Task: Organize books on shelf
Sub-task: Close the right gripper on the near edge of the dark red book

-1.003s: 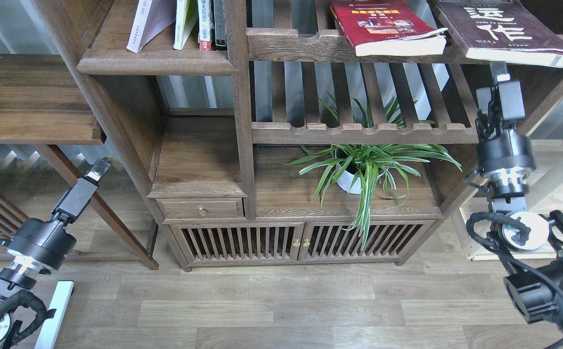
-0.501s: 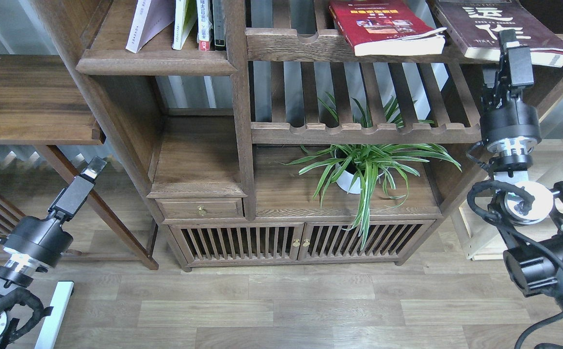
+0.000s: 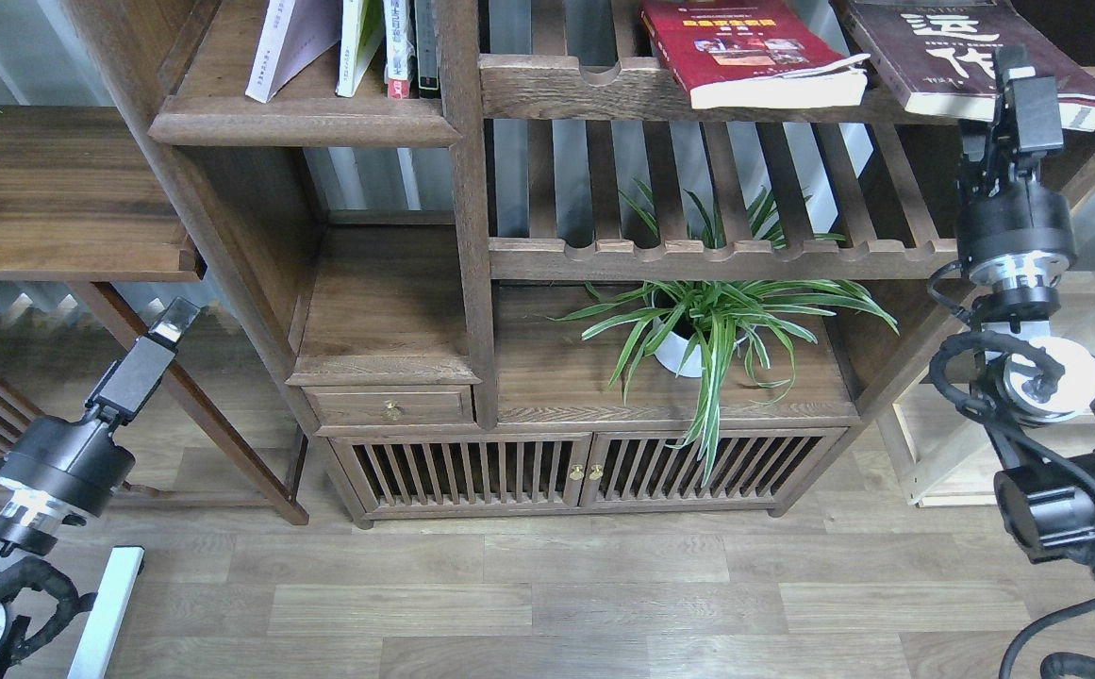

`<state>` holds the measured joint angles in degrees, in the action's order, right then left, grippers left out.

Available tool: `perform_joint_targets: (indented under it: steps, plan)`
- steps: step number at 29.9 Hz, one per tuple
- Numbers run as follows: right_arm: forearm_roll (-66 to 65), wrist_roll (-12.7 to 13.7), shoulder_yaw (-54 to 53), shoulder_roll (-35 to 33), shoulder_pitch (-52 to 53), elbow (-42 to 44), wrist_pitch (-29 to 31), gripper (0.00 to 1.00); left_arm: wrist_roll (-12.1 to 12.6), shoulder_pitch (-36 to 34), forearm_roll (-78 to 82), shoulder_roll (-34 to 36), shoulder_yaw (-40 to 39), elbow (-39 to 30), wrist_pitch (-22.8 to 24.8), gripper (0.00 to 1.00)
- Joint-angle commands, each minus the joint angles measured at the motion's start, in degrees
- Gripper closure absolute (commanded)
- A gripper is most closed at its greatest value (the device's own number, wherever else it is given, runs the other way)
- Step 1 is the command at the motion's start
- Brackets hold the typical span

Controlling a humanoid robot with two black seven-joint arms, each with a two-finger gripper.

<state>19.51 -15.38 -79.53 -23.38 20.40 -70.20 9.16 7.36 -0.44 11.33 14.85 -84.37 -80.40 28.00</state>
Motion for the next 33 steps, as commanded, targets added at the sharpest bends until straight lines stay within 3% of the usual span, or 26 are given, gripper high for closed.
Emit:
perform_joint_targets:
  steps: [1,6,13,18,22,26,31,33]
  plan:
    - [0.79,0.17,-0.1,0.09,0.86,0.59,-2.04,0.02,0.03,-0.08,0.0,0.0,-0.27,-0.11,0.0,0.14]
    - [2.19,0.18,-0.01,0.62,3.41,1.73,-5.2,0.05,0.03,-0.08,0.0,0.09,-1.23,-0.11,0.0,0.14]
    - [3.87,0.18,-0.1,0.97,4.73,2.87,-5.64,0.23,0.03,0.01,0.0,0.26,-1.76,-0.11,0.0,0.14]
    - [4.04,0.09,-0.36,1.06,4.47,2.96,-5.64,0.29,0.03,0.01,0.0,0.26,-1.76,-0.11,0.0,0.14]
    - [4.66,-0.18,-1.15,1.32,4.12,2.88,-5.47,0.42,0.03,0.01,0.0,0.26,-1.85,-0.11,0.0,0.14]
    - [5.19,-0.26,-1.15,1.32,3.68,2.88,-5.47,0.49,0.03,0.01,0.0,0.26,-1.85,-0.11,0.0,0.14]
    - [5.27,-0.44,-1.15,1.41,1.66,2.79,-4.68,0.68,-0.06,0.01,0.0,0.26,-1.94,-0.11,0.0,0.14]
    - [5.27,-0.44,-1.15,1.41,1.48,2.61,-4.24,0.7,-0.06,0.09,0.0,0.35,-1.94,-0.11,0.0,0.14]
